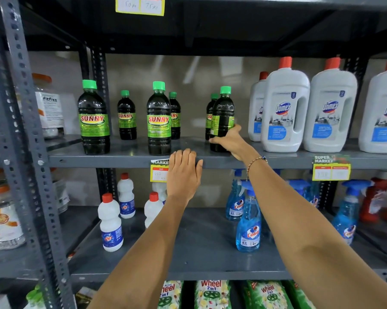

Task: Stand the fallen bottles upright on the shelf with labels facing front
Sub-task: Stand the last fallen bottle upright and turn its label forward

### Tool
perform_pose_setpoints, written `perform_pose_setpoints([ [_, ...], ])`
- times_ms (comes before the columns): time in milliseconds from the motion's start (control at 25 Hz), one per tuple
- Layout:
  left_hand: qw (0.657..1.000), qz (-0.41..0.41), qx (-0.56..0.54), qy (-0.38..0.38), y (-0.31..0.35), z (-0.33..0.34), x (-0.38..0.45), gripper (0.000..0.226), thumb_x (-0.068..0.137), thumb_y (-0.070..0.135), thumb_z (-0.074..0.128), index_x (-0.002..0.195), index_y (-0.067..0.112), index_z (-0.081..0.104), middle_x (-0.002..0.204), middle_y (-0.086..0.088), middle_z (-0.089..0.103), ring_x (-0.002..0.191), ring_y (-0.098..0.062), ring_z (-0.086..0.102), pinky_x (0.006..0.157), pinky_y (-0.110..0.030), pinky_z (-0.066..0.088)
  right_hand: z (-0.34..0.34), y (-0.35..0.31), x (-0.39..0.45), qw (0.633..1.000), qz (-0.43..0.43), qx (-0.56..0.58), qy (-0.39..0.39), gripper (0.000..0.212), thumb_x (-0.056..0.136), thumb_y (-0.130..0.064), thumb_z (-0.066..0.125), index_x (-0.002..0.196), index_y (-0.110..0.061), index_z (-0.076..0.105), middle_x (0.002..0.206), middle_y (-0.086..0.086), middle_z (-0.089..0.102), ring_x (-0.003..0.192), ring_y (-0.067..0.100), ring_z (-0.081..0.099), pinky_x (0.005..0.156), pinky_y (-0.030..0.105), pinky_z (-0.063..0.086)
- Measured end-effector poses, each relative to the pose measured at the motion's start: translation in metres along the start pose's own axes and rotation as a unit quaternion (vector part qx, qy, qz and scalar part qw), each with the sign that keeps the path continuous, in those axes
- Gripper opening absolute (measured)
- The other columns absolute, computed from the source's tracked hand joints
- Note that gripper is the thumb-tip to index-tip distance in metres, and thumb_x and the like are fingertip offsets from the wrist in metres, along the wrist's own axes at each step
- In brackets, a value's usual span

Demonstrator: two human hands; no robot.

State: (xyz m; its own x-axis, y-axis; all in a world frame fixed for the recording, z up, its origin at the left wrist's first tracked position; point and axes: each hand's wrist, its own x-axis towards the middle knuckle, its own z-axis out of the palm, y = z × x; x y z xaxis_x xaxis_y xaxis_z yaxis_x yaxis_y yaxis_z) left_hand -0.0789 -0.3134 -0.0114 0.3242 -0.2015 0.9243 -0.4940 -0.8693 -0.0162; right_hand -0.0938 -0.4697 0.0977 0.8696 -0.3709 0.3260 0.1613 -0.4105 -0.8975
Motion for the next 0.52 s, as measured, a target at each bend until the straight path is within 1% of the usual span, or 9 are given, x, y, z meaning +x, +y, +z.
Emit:
perform_pose_setpoints([
  [80, 1.000, 0.007, 0.001, 0.003, 0.0001, 0.0014, -0.0004, 0.035, 0.098, 0.033, 0.036, 0.109, 0.009, 0.058, 0.111, -0.009, 0.062, 0.101, -0.029, 0.057, 0.101, -0.038, 0.031, -0.0026, 0.0046, 0.0004, 1.000, 0.006, 0.007, 0.000, 0.078, 0.080, -0.008, 0.074, 0.135, -0.003, 0.019, 0.121, 0.008, 0.049, 0.123, 0.024, 0.050, 0.092, 0.030, 0.043],
  [120, 1.000, 0.008, 0.000, 0.004, 0.0000, 0.0015, -0.0004, 0.035, 0.098, 0.032, 0.036, 0.109, 0.008, 0.058, 0.110, -0.009, 0.062, 0.101, -0.029, 0.057, 0.101, -0.038, 0.030, -0.0025, 0.0059, 0.0004, 1.000, 0.003, 0.004, 0.013, 0.079, 0.077, -0.012, 0.078, 0.134, -0.004, 0.023, 0.126, 0.009, 0.050, 0.124, 0.024, 0.050, 0.094, 0.031, 0.043],
  [200, 1.000, 0.007, -0.001, 0.005, -0.0003, 0.0015, 0.0000, 0.036, 0.098, 0.033, 0.035, 0.109, 0.008, 0.058, 0.110, -0.009, 0.063, 0.101, -0.029, 0.057, 0.101, -0.038, 0.030, -0.0010, 0.0072, 0.0021, 0.998, -0.007, -0.029, 0.052, 0.091, 0.066, -0.028, 0.086, 0.132, -0.005, 0.026, 0.134, 0.010, 0.045, 0.125, 0.024, 0.047, 0.104, 0.037, 0.042],
  [240, 1.000, 0.006, 0.000, 0.007, -0.0007, 0.0009, 0.0000, 0.036, 0.098, 0.033, 0.034, 0.109, 0.008, 0.059, 0.110, -0.009, 0.063, 0.101, -0.029, 0.057, 0.101, -0.037, 0.030, 0.0005, 0.0073, 0.0025, 0.997, -0.011, -0.046, 0.057, 0.097, 0.063, -0.033, 0.087, 0.132, -0.007, 0.025, 0.135, 0.010, 0.043, 0.125, 0.024, 0.045, 0.106, 0.039, 0.042],
  [280, 1.000, 0.006, 0.000, 0.009, -0.0006, 0.0002, 0.0001, 0.036, 0.098, 0.033, 0.034, 0.109, 0.008, 0.059, 0.109, -0.009, 0.063, 0.101, -0.029, 0.057, 0.101, -0.037, 0.030, 0.0007, 0.0073, 0.0026, 0.998, -0.008, -0.044, 0.046, 0.098, 0.065, -0.034, 0.086, 0.134, -0.007, 0.022, 0.135, 0.009, 0.041, 0.124, 0.022, 0.045, 0.105, 0.039, 0.042],
  [400, 1.000, 0.011, -0.004, 0.011, -0.0005, 0.0000, -0.0010, 0.036, 0.098, 0.033, 0.035, 0.109, 0.009, 0.058, 0.109, -0.009, 0.063, 0.100, -0.028, 0.058, 0.101, -0.037, 0.030, -0.0032, 0.0077, 0.0032, 1.000, 0.008, 0.026, 0.013, 0.084, 0.079, -0.013, 0.073, 0.138, -0.003, 0.014, 0.121, 0.008, 0.048, 0.114, 0.020, 0.051, 0.084, 0.025, 0.043],
  [440, 1.000, 0.012, -0.003, 0.011, -0.0003, 0.0002, -0.0012, 0.035, 0.098, 0.033, 0.034, 0.109, 0.009, 0.058, 0.109, -0.009, 0.063, 0.101, -0.028, 0.057, 0.101, -0.037, 0.030, -0.0043, 0.0083, 0.0023, 0.999, 0.006, 0.026, 0.021, 0.080, 0.080, -0.010, 0.072, 0.136, -0.003, 0.016, 0.118, 0.008, 0.050, 0.115, 0.022, 0.052, 0.082, 0.024, 0.043],
  [480, 1.000, 0.012, -0.002, 0.011, -0.0004, 0.0001, -0.0009, 0.035, 0.098, 0.033, 0.034, 0.109, 0.009, 0.058, 0.110, -0.009, 0.063, 0.101, -0.028, 0.057, 0.101, -0.037, 0.030, -0.0036, 0.0092, 0.0021, 0.999, -0.003, 0.008, 0.043, 0.079, 0.077, -0.011, 0.075, 0.134, -0.004, 0.020, 0.119, 0.009, 0.051, 0.117, 0.023, 0.052, 0.085, 0.025, 0.044],
  [520, 1.000, 0.012, -0.001, 0.012, -0.0007, -0.0001, -0.0002, 0.035, 0.098, 0.033, 0.035, 0.109, 0.009, 0.058, 0.110, -0.009, 0.063, 0.101, -0.028, 0.057, 0.101, -0.037, 0.030, -0.0024, 0.0100, 0.0027, 0.997, -0.014, -0.020, 0.067, 0.083, 0.073, -0.016, 0.080, 0.132, -0.005, 0.024, 0.123, 0.010, 0.051, 0.119, 0.024, 0.052, 0.092, 0.029, 0.045],
])
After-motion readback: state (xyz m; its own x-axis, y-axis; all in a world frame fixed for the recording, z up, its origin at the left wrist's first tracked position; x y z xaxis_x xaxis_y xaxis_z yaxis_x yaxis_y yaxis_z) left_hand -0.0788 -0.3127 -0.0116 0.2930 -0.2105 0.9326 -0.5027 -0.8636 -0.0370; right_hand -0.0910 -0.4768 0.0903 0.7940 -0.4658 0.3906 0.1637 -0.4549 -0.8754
